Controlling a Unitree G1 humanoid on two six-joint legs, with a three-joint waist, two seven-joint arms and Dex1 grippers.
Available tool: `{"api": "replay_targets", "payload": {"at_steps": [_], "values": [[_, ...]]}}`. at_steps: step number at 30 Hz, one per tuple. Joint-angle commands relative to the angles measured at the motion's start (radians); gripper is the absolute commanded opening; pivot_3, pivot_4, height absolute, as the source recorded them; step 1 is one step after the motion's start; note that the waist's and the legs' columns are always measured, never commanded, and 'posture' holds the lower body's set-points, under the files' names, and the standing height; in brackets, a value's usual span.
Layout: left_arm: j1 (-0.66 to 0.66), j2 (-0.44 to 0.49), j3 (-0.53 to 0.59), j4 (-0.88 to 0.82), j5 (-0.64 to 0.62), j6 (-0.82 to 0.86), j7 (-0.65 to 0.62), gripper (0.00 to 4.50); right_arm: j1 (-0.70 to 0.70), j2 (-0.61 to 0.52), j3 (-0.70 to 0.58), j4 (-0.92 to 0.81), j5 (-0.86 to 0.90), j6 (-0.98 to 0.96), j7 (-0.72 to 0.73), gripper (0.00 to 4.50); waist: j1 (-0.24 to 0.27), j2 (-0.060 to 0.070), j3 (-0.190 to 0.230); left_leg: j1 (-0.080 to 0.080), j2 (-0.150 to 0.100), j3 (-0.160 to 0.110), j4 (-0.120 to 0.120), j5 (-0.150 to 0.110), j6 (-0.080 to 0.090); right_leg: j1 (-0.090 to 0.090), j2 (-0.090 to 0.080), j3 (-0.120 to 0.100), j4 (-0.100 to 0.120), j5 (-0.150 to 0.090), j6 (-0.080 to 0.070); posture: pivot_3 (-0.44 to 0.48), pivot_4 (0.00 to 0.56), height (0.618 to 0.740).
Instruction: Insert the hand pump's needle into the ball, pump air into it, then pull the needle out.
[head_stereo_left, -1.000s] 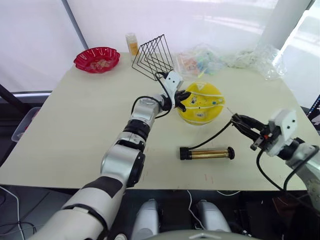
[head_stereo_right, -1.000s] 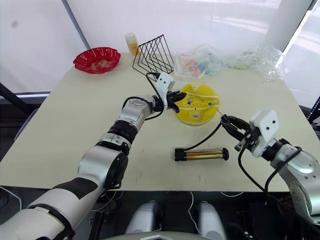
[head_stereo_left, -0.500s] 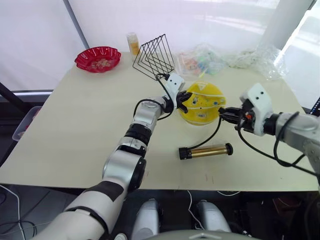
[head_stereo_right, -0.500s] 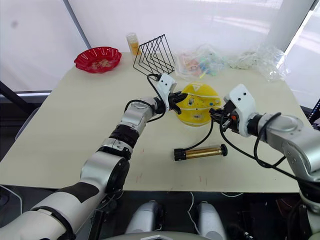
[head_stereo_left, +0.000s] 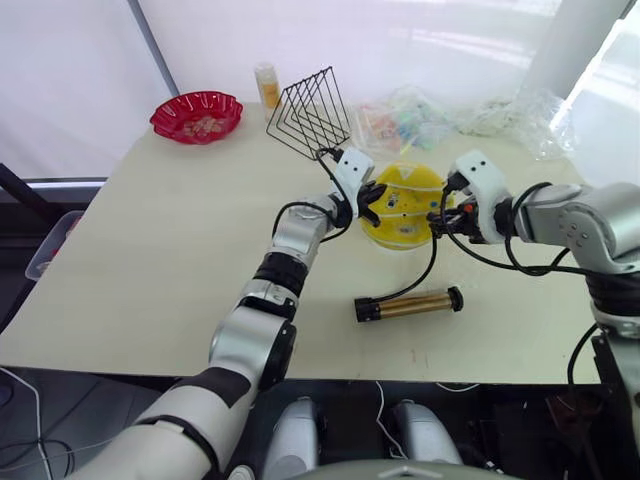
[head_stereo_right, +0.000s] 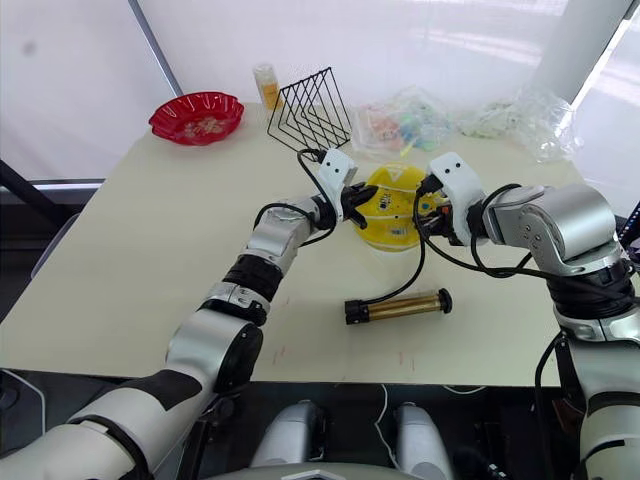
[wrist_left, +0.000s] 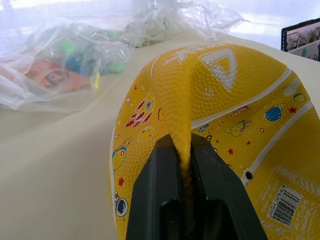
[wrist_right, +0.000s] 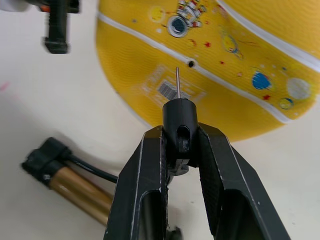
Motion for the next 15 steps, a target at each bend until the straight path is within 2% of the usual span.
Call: {"api": "replay_targets", "payload": {"at_steps": [1, 8, 15], "values": [[0.005, -0.008, -0.024, -0.052, 0.022, -0.020, 0.025, 0.05, -0.043, 0.019, 0.016, 0.026, -0.024, 0.009, 0.010, 0.33, 0.000, 0.000, 0.000, 0.000, 0.000, 0.000, 0.000, 0.000, 0.000, 0.000, 0.000, 0.000, 0.000, 0.000, 0.000, 0.000, 0.150, 0.737], [0.022, -0.025, -0.046, -0.085, 0.028, -0.014, 0.027, 0.05, -0.129, 0.086, 0.064, 0.172, -0.089, -0.018, 0.023, 0.33, 0.002, 0.000, 0.000, -0.001, 0.000, 0.000, 0.000, 0.000, 0.000, -0.001, 0.000, -0.001, 0.001, 0.000, 0.000, 0.000, 0.150, 0.737], [0.023, -0.030, -0.045, -0.085, 0.023, -0.014, 0.033, 0.05, -0.148, 0.115, 0.097, 0.242, -0.136, -0.052, 0.048, 0.33, 0.001, 0.001, 0.000, -0.004, 0.000, -0.001, 0.001, 0.000, 0.000, -0.002, 0.000, -0.003, -0.001, 0.000, 0.000, 0.000, 0.150, 0.737]]}}
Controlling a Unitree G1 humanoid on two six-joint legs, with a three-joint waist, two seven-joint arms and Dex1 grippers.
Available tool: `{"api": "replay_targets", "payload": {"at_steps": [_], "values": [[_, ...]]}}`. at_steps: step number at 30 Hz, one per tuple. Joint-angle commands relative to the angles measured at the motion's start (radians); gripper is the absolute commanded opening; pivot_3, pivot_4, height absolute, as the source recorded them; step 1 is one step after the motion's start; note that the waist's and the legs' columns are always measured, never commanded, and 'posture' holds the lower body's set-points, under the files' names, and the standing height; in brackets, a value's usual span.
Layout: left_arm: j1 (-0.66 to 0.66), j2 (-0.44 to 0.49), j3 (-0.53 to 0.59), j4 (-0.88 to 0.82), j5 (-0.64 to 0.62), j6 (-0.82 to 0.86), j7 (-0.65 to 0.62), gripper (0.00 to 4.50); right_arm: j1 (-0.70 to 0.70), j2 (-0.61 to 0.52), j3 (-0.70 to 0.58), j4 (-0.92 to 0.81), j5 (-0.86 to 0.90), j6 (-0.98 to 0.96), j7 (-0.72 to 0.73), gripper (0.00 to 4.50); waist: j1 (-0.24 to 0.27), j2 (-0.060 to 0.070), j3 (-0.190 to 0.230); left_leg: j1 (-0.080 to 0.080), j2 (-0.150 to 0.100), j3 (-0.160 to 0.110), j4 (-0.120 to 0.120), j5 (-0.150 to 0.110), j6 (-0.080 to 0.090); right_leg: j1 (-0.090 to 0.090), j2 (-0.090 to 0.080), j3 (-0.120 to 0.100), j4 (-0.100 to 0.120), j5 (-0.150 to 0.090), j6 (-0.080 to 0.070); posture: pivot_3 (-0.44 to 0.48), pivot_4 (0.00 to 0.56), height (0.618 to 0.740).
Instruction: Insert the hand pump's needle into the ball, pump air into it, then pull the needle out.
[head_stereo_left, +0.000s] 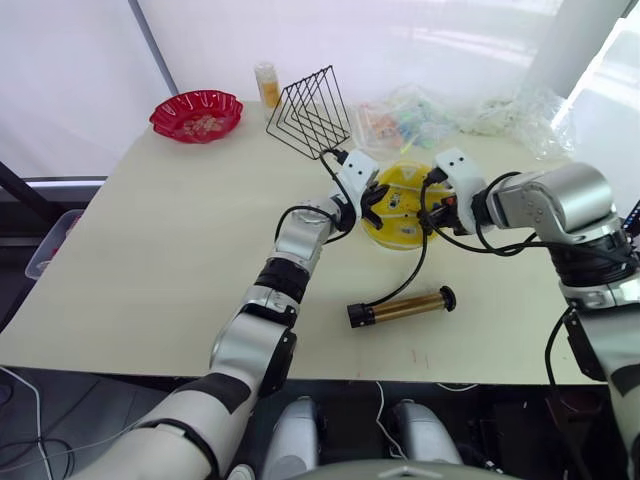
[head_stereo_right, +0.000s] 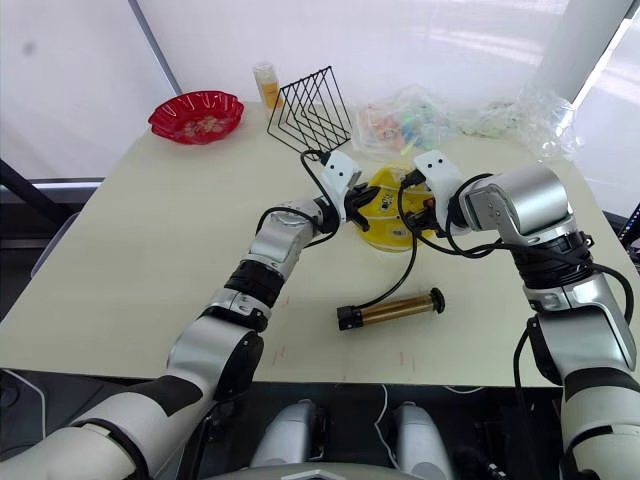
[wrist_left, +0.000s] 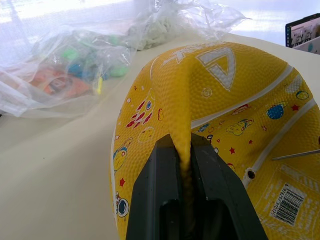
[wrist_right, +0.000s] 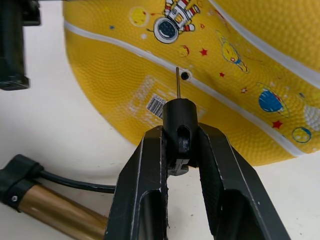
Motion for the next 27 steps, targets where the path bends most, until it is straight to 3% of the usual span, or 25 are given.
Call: {"api": "replay_targets", "payload": {"at_steps": [1, 27], "values": [[-0.004, -0.018, -0.011, -0.030, 0.001, -0.010, 0.007, 0.05, -0.026, 0.008, 0.019, 0.012, -0.030, -0.037, 0.022, 0.33, 0.000, 0.000, 0.000, 0.000, 0.000, 0.000, 0.000, 0.000, 0.000, 0.000, 0.000, 0.000, 0.000, 0.000, 0.000, 0.000, 0.150, 0.737], [-0.002, -0.011, 0.002, -0.026, -0.007, -0.005, 0.011, 0.05, -0.025, 0.028, 0.081, 0.114, -0.143, -0.023, 0.079, 0.33, 0.000, 0.000, 0.000, 0.000, 0.000, -0.001, 0.001, 0.000, 0.000, 0.000, 0.000, -0.001, 0.002, 0.000, 0.000, 0.000, 0.150, 0.737]]}}
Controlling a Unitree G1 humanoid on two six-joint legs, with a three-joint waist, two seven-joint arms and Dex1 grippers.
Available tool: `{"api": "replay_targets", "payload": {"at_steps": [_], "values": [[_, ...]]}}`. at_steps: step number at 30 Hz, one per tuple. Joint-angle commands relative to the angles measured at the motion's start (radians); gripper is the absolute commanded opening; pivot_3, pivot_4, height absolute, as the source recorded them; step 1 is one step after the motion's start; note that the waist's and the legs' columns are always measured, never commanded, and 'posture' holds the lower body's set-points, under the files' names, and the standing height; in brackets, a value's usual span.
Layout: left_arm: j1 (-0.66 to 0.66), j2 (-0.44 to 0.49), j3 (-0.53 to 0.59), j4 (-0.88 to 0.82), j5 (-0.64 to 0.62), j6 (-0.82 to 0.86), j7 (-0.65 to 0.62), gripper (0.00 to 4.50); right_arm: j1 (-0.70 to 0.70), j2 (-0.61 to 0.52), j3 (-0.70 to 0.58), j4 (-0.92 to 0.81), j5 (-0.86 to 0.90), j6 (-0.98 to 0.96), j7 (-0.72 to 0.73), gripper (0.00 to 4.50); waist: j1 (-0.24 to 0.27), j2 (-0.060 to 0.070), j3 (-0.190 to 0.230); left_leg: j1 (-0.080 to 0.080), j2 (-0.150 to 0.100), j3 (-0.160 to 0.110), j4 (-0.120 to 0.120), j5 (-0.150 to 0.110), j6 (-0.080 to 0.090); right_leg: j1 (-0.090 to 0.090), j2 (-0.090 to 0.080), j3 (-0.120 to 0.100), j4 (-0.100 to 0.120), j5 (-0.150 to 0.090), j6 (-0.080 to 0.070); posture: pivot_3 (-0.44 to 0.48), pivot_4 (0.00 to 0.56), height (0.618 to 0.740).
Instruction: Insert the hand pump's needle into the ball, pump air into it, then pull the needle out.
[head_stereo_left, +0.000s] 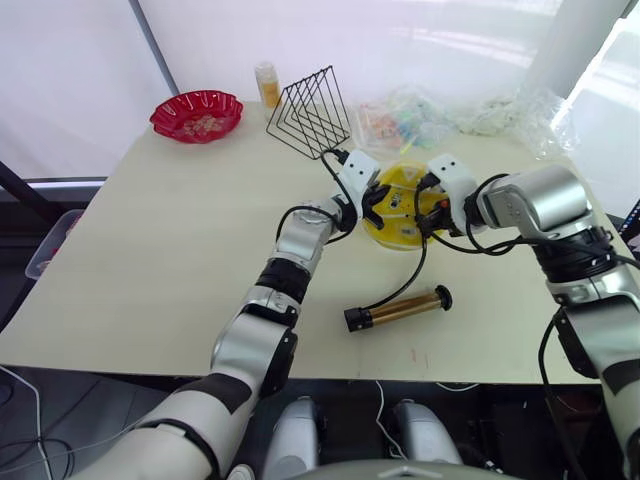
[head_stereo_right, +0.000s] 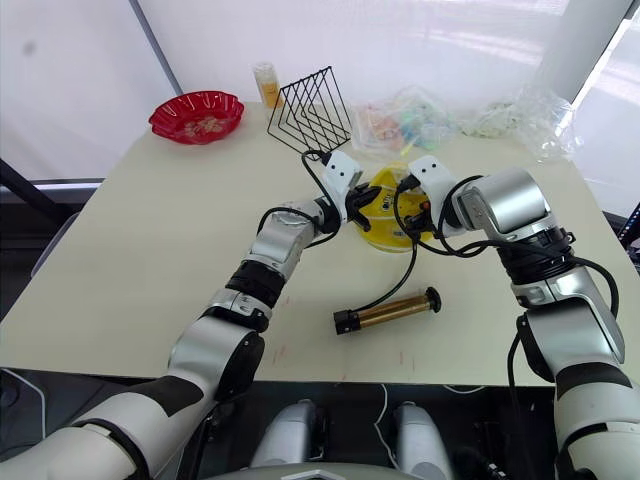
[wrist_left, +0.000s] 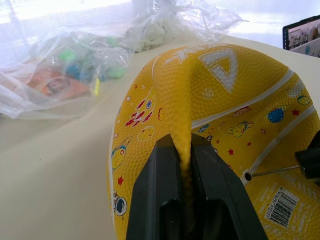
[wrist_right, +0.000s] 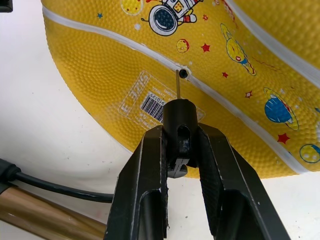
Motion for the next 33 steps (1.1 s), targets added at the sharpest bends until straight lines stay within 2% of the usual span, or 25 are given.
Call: {"api": "replay_targets", "payload": {"at_steps": [1, 9, 23, 31, 33], "values": [[-0.001, -0.009, 0.000, -0.027, -0.004, -0.006, 0.010, 0.05, 0.002, 0.004, 0.024, 0.033, -0.025, 0.012, 0.001, 0.33, 0.000, 0.000, 0.000, 0.000, 0.000, 0.000, 0.000, 0.000, 0.000, 0.000, 0.000, 0.000, 0.000, 0.000, 0.000, 0.000, 0.150, 0.737], [0.000, -0.009, 0.001, -0.027, -0.004, -0.004, 0.013, 0.05, -0.016, 0.029, 0.037, 0.122, -0.064, -0.029, 0.005, 0.33, 0.000, 0.000, 0.000, 0.000, 0.000, 0.000, 0.000, 0.000, 0.000, 0.000, 0.000, -0.001, 0.000, 0.000, 0.000, 0.000, 0.150, 0.737], [0.018, -0.015, -0.008, -0.048, -0.006, 0.005, 0.009, 0.05, -0.016, 0.055, 0.015, 0.171, -0.092, -0.021, -0.011, 0.33, -0.001, 0.000, 0.000, 0.002, 0.000, 0.000, 0.000, 0.000, 0.000, 0.002, 0.000, -0.001, 0.000, 0.000, 0.000, 0.000, 0.150, 0.737], [0.031, -0.024, -0.012, -0.068, -0.016, 0.025, -0.025, 0.05, -0.024, 0.075, 0.003, 0.179, -0.100, -0.011, -0.017, 0.33, -0.003, 0.000, 0.000, 0.003, 0.000, 0.000, 0.000, 0.000, 0.000, 0.002, 0.000, 0.000, 0.002, 0.000, 0.000, 0.000, 0.150, 0.737], [0.054, -0.030, -0.028, -0.091, -0.029, 0.059, -0.071, 0.05, -0.043, 0.096, 0.002, 0.192, -0.099, -0.010, -0.018, 0.33, -0.005, 0.001, 0.000, 0.003, 0.000, 0.000, 0.000, 0.000, 0.000, 0.003, 0.000, 0.000, 0.002, 0.000, 0.000, 0.000, 0.150, 0.737]]}}
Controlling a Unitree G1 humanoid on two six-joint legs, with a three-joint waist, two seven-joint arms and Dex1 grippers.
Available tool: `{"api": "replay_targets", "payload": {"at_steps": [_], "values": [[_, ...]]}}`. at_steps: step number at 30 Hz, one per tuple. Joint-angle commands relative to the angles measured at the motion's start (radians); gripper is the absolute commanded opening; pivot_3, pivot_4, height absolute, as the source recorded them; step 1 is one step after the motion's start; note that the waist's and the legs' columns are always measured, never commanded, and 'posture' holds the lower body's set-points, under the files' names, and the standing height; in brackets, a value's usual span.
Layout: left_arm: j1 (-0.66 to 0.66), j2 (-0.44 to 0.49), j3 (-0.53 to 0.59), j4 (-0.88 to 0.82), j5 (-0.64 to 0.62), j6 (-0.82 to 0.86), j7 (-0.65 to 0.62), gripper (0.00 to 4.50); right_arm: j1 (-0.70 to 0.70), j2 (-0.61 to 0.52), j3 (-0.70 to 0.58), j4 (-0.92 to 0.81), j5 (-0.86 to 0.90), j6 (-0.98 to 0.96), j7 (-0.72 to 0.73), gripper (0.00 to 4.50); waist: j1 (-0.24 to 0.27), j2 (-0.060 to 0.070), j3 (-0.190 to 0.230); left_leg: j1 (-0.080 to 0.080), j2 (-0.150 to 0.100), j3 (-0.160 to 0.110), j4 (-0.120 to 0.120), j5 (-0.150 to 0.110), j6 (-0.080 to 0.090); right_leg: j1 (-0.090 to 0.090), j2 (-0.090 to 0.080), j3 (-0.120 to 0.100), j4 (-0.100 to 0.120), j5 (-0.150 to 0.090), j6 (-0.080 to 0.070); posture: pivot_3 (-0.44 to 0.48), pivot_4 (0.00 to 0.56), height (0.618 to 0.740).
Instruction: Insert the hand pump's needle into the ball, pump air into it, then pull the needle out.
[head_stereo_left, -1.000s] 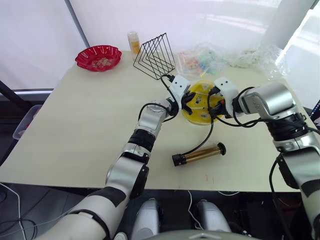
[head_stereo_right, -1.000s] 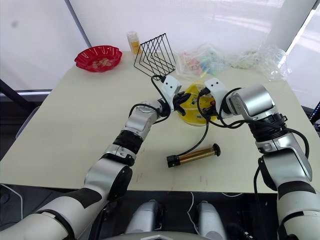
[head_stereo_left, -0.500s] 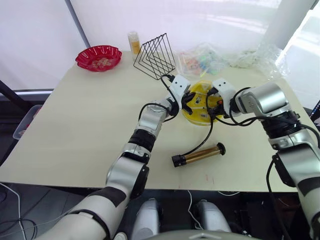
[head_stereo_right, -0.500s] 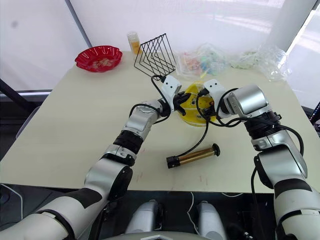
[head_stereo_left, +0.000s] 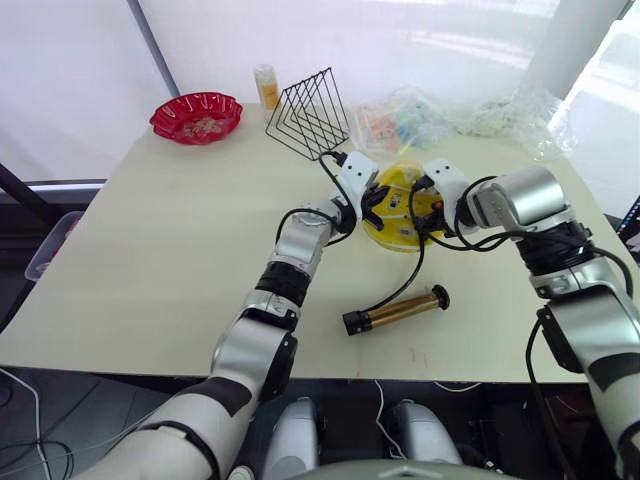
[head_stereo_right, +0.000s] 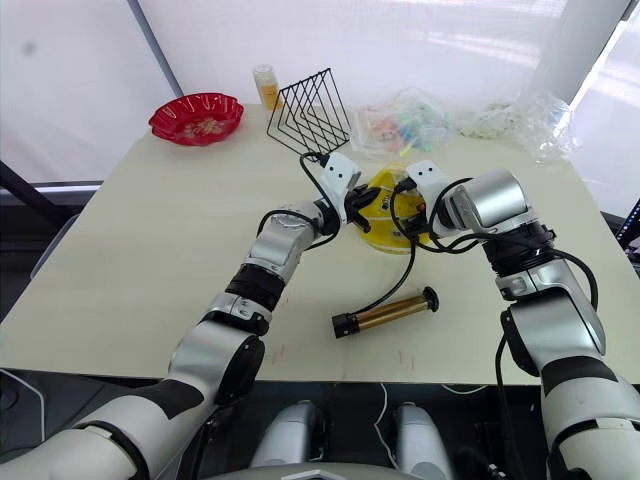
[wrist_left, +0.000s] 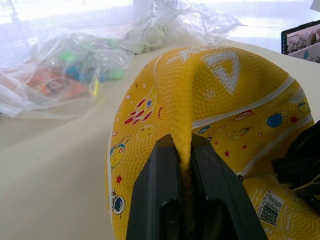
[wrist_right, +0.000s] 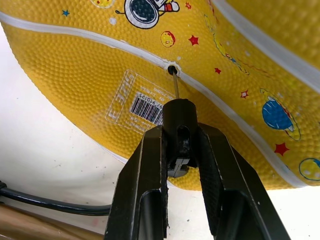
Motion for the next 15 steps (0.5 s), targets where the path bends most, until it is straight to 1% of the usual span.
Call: {"api": "replay_targets", "payload": {"at_steps": [1, 7, 15], "values": [[0.036, -0.023, -0.033, -0.059, -0.029, 0.050, -0.077, 0.05, -0.018, 0.029, 0.006, 0.048, -0.025, 0.021, -0.021, 0.33, -0.003, 0.000, 0.000, 0.000, 0.000, 0.000, 0.000, 0.000, 0.000, 0.000, 0.000, 0.000, 0.000, 0.000, 0.000, 0.000, 0.150, 0.737], [0.056, -0.030, -0.034, -0.092, -0.042, 0.100, -0.093, 0.05, -0.043, 0.060, 0.008, 0.074, -0.040, 0.012, -0.019, 0.33, -0.011, 0.000, 0.000, 0.003, 0.000, 0.000, 0.000, 0.000, 0.000, 0.002, 0.000, 0.000, 0.000, 0.000, 0.000, 0.000, 0.150, 0.737], [0.061, -0.038, -0.034, -0.087, -0.044, 0.123, -0.090, 0.05, -0.103, 0.135, -0.008, 0.122, -0.058, -0.001, -0.016, 0.33, -0.024, 0.000, 0.000, 0.005, 0.000, 0.000, -0.001, 0.000, 0.000, 0.004, 0.000, 0.001, 0.000, 0.000, 0.000, 0.000, 0.150, 0.737]]}}
